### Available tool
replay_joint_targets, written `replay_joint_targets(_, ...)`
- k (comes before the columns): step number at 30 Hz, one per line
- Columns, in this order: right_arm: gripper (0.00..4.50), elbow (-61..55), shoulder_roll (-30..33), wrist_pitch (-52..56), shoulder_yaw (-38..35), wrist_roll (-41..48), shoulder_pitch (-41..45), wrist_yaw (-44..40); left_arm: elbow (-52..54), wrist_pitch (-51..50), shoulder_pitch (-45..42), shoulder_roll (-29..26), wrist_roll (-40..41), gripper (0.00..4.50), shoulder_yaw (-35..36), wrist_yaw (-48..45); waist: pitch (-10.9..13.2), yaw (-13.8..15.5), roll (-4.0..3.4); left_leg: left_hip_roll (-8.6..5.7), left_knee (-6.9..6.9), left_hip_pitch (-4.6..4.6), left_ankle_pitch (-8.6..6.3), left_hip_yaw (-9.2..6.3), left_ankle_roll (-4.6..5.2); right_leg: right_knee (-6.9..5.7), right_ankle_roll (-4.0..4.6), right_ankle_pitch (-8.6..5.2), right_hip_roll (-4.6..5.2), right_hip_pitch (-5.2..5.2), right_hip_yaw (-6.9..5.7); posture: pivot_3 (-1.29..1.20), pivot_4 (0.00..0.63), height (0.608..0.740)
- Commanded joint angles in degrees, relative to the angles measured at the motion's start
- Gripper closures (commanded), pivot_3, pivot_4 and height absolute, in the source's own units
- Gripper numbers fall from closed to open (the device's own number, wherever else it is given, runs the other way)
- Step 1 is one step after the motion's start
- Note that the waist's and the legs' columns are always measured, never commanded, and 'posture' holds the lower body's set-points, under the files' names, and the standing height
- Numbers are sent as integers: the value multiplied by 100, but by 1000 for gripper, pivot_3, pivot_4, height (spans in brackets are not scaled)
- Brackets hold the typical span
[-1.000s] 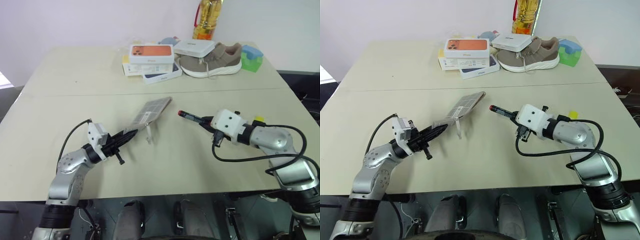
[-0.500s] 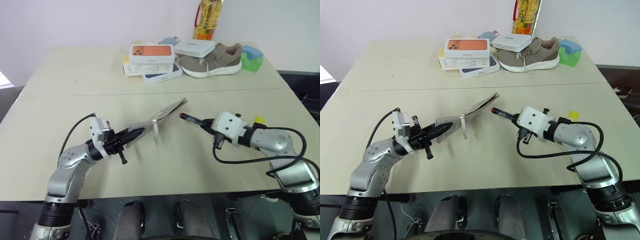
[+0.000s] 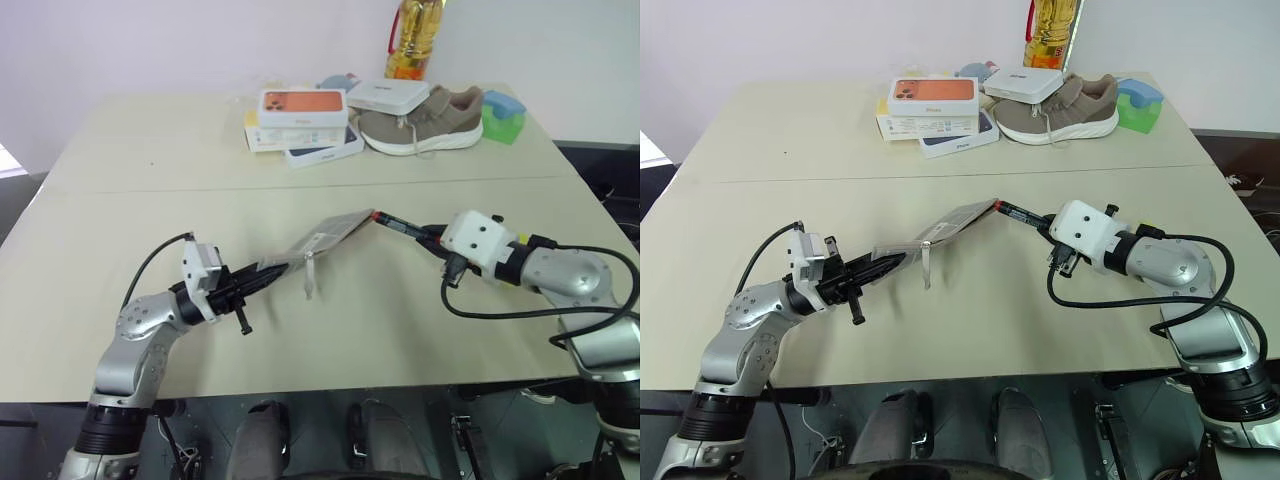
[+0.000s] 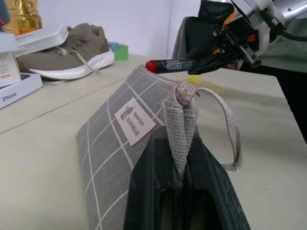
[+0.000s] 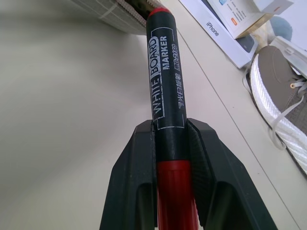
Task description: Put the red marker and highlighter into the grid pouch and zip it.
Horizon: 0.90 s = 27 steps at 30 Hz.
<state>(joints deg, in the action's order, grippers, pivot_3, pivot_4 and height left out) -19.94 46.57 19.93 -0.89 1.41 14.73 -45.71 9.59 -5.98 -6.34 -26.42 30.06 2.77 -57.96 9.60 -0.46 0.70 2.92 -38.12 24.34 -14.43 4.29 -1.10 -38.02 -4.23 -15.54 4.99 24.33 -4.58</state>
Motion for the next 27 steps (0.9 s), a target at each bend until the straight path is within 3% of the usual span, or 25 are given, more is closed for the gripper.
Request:
replay_joint_targets(1, 4125, -75, 74, -115, -167, 101, 137, -36, 84, 109, 47, -1, -36, 4500, -27, -25, 0, 1, 0, 0, 0, 0, 0, 0, 0, 0, 0, 0, 0, 0, 0, 0, 150, 724)
replay_joint_targets(27, 4125, -492, 68, -108, 516, -168, 173, -212, 165, 151, 74, -22, -27, 4500, -133, -146, 0, -2, 0, 0, 0, 0, 0, -1, 0, 0, 0, 0, 0, 0, 0, 0, 150, 724)
